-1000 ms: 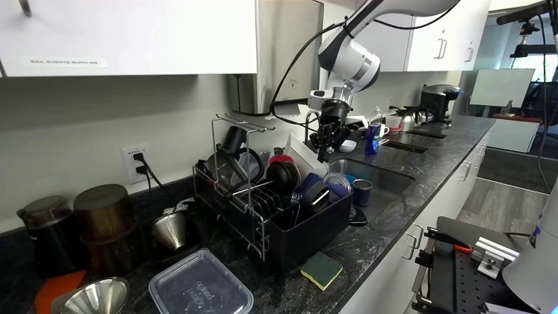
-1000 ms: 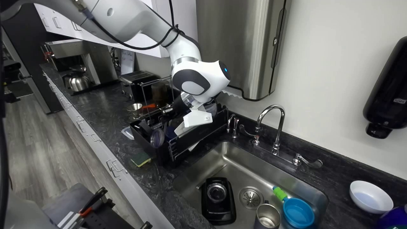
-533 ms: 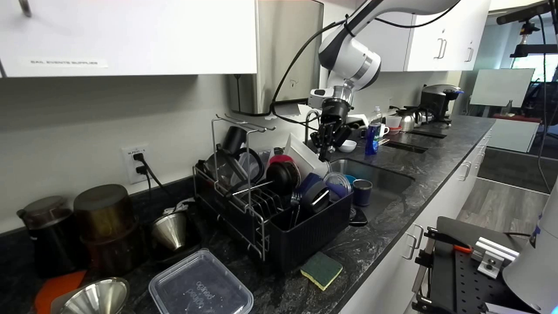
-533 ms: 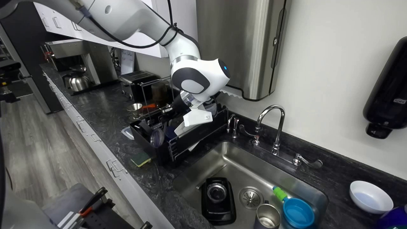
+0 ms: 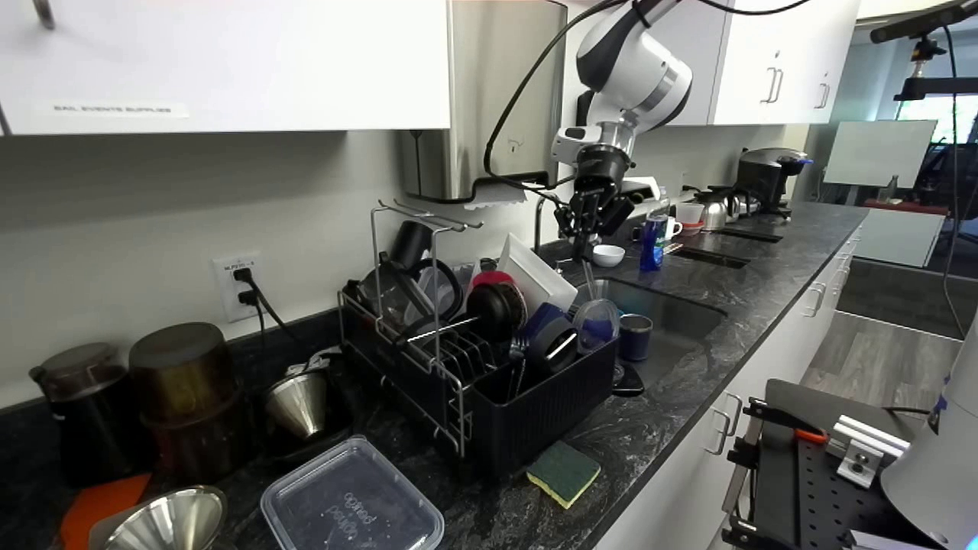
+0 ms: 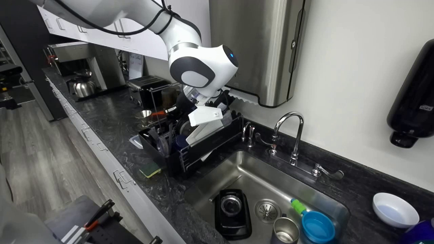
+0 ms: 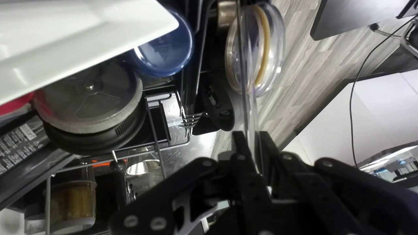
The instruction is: Take the straw from the dish rack and put it in the mug in the sink
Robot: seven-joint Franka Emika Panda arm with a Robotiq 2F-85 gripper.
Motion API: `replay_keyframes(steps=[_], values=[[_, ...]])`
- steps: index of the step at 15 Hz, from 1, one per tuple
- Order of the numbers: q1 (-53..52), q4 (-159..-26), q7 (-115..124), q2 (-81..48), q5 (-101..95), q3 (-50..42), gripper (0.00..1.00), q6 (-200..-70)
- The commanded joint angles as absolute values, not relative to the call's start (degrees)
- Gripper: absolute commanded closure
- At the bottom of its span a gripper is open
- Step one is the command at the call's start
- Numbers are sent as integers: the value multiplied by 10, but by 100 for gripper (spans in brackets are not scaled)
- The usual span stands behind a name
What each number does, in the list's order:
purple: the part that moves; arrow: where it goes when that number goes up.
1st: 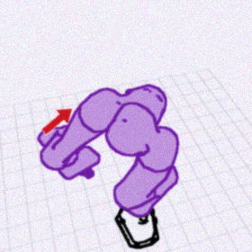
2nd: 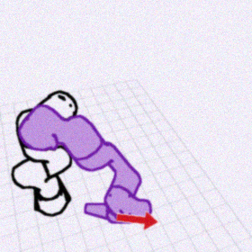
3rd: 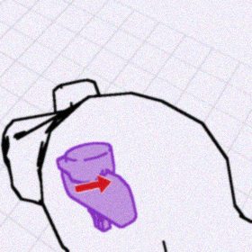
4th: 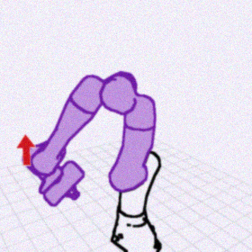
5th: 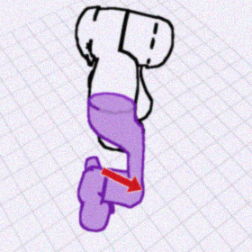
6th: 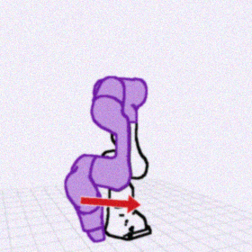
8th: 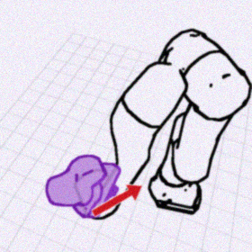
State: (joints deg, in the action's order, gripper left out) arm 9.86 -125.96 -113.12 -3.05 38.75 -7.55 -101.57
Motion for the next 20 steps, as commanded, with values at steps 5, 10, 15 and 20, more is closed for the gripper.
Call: replay_keyframes(steps=[5,10,15,20], values=[[93,-1311,-1159,55,387,-83,97,-1031],[91,-1325,-1165,88,389,-91,97,-1033],[94,-1335,-1172,106,396,-103,97,-1041],[105,-1335,-1179,116,406,-134,97,-1042]])
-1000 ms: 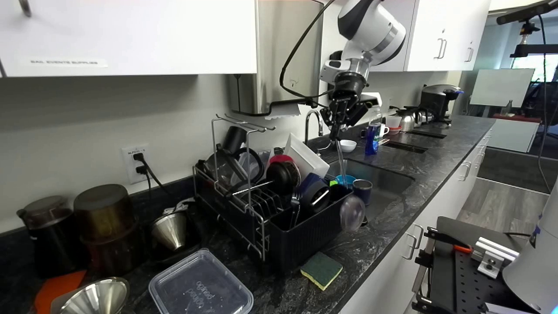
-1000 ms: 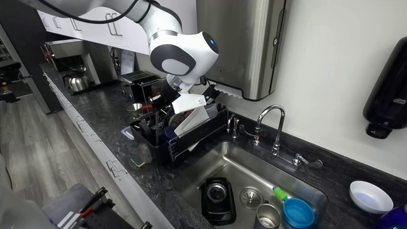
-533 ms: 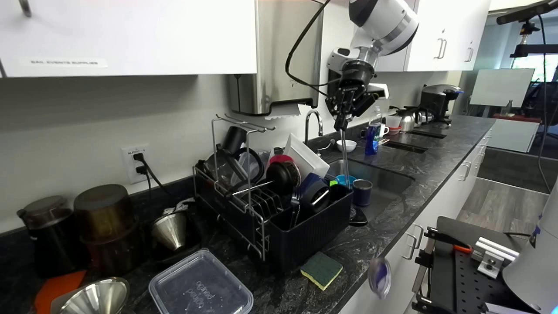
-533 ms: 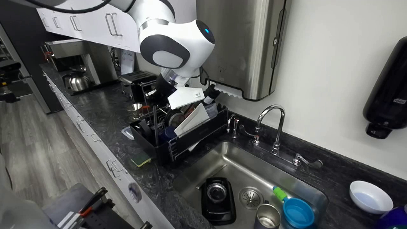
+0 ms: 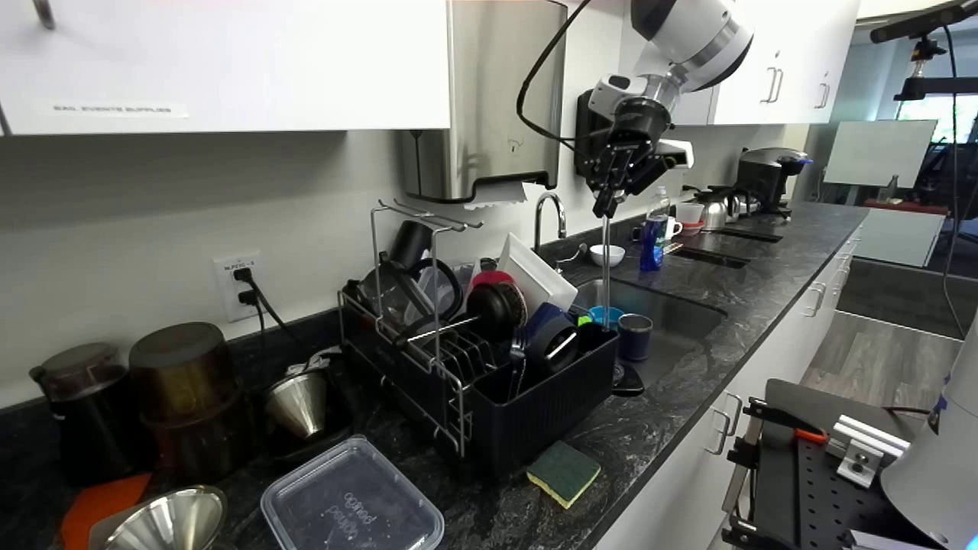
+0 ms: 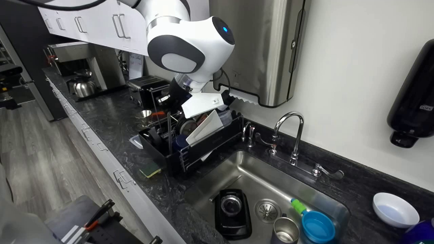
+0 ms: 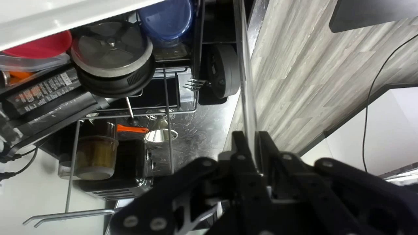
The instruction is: Take the straw from the dish rack and put it in the mug in the sink
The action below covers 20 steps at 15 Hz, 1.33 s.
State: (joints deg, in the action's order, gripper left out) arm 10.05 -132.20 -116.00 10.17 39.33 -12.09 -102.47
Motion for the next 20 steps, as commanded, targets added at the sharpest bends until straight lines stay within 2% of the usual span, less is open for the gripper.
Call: replay_keyframes(steps=[1,10,20], values=[[108,-1333,-1180,117,409,-142,97,-1040],[126,-1322,-1187,115,433,-194,97,-1041],[162,-1264,-1182,23,498,-229,97,-1055]])
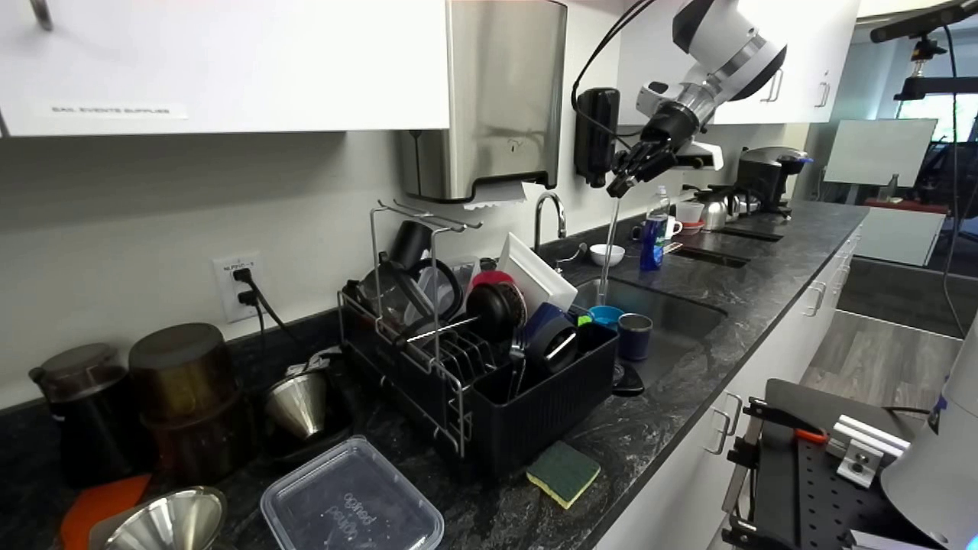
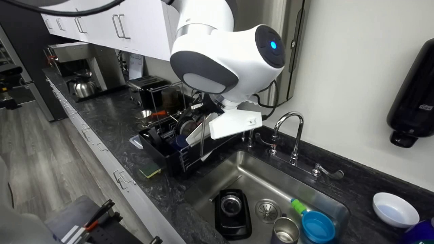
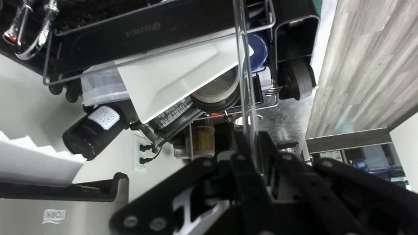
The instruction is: Take the straw from the dish rack and put it in the mug in the sink
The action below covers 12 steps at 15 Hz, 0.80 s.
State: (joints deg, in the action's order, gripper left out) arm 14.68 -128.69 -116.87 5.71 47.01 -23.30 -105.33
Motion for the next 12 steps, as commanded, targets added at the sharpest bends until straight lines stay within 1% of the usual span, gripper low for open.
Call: replay_keyframes(steps=[1,12], values=[[167,-1255,-1184,7,509,-230,97,-1056],[231,-1191,-1169,-102,594,-229,97,-1057]])
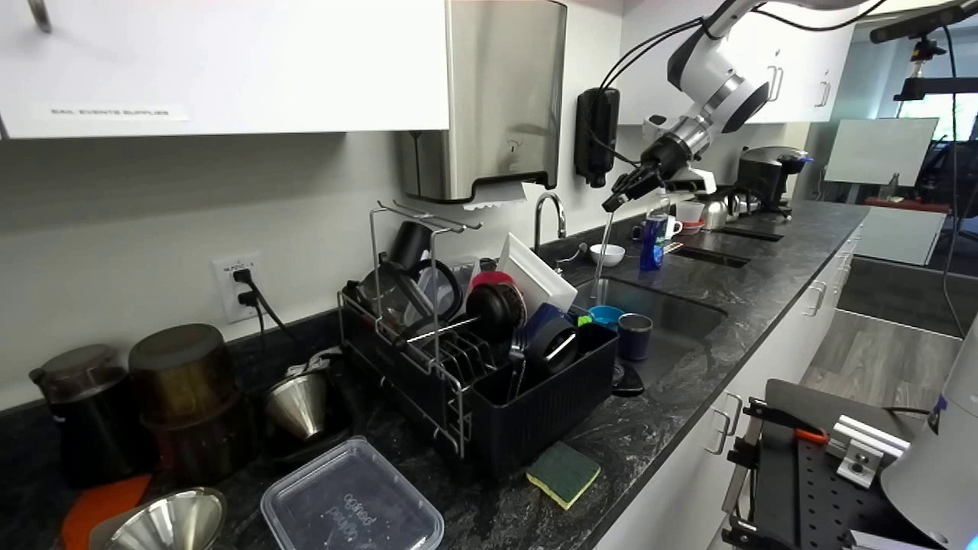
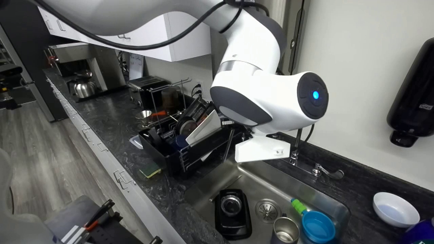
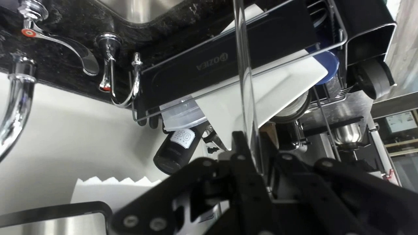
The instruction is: Take the straw from the dish rack and put it in the mug in the sink
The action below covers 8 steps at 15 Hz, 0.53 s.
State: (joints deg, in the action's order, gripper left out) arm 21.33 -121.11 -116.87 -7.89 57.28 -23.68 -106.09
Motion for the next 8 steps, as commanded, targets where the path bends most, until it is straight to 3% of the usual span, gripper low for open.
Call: replay_keyframes(steps=[1,8], values=[[235,-1186,-1167,-110,600,-229,97,-1058],[265,-1142,-1148,-167,633,-228,97,-1058]])
